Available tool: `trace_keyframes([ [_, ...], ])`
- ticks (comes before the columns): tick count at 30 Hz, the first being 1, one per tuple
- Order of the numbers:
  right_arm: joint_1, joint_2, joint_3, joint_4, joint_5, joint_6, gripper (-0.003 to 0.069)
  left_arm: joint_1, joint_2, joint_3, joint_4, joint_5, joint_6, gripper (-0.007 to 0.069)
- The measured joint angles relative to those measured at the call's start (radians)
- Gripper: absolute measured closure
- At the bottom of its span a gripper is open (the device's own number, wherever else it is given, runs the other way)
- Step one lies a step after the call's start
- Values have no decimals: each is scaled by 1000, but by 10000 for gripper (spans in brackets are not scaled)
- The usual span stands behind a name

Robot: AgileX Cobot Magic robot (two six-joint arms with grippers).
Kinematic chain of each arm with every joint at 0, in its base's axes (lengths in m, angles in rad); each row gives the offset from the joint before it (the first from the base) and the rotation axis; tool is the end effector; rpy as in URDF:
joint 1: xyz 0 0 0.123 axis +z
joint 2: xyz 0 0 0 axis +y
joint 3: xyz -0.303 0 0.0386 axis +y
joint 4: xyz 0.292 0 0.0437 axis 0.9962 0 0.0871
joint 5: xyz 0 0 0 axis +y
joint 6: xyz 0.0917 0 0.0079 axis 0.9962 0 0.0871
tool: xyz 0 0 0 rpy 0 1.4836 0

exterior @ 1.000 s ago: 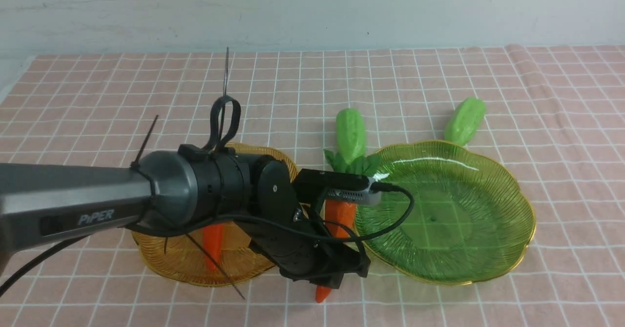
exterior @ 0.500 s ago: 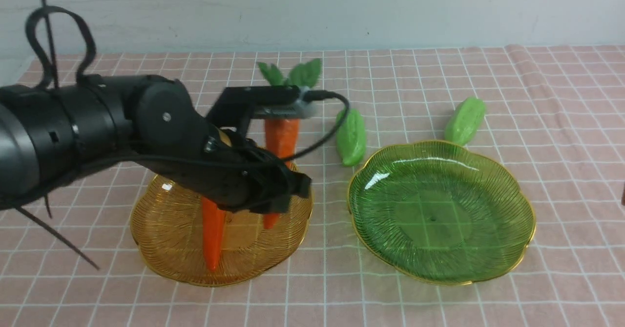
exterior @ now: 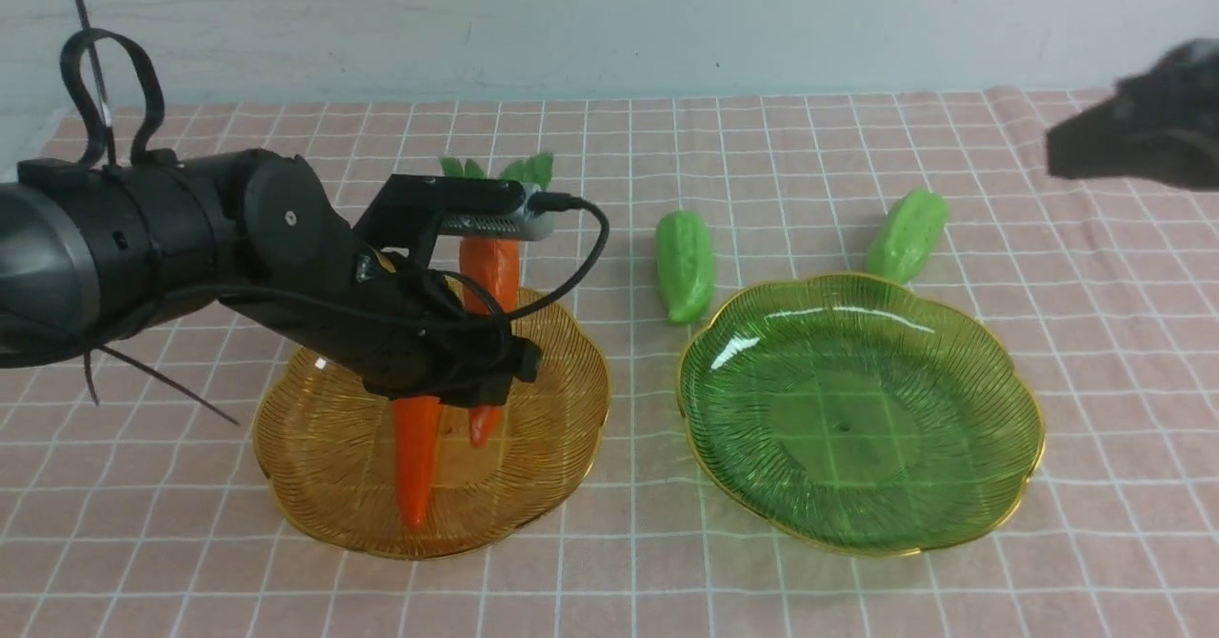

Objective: Put different types of vegetables on the plate.

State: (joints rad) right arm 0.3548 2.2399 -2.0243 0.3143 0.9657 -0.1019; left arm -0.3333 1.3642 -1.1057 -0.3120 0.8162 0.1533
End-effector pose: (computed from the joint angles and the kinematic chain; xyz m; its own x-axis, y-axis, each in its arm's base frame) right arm 0.5127 0.2149 0.2388 -0.8565 -0.2339 -0.4602 -0.3824 0.8863 0.2612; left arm 0.2959 -0.1242 0.3214 -0.8022 0.2116 -0.5583 0.3890 0.8946 -0.2198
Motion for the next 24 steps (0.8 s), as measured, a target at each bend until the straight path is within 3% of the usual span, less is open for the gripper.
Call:
trace_keyframes([
  [3, 8, 121, -100, -12, -3, -1, 27, 0, -84, 0, 0, 46, 0, 628],
  [7, 9, 249, -214, 19, -9, -1, 31, 0, -144, 0, 1, 113, -13, 628],
  [9, 9, 282, -237, 50, -8, -4, 56, 0, -159, 1, 1, 137, -15, 628],
  [12, 9, 303, -259, 96, 2, -11, 238, 0, -167, 4, 3, 152, -19, 628],
  [15, 9, 297, -319, 99, 52, -6, 228, 0, -172, 7, 4, 158, -20, 628],
  [19, -2, 223, -504, 101, 253, 55, 228, 0, -173, 8, 3, 204, -31, 628],
  [24, -27, 73, -528, 62, 279, 162, 228, 0, -195, 8, 4, 252, -37, 628],
])
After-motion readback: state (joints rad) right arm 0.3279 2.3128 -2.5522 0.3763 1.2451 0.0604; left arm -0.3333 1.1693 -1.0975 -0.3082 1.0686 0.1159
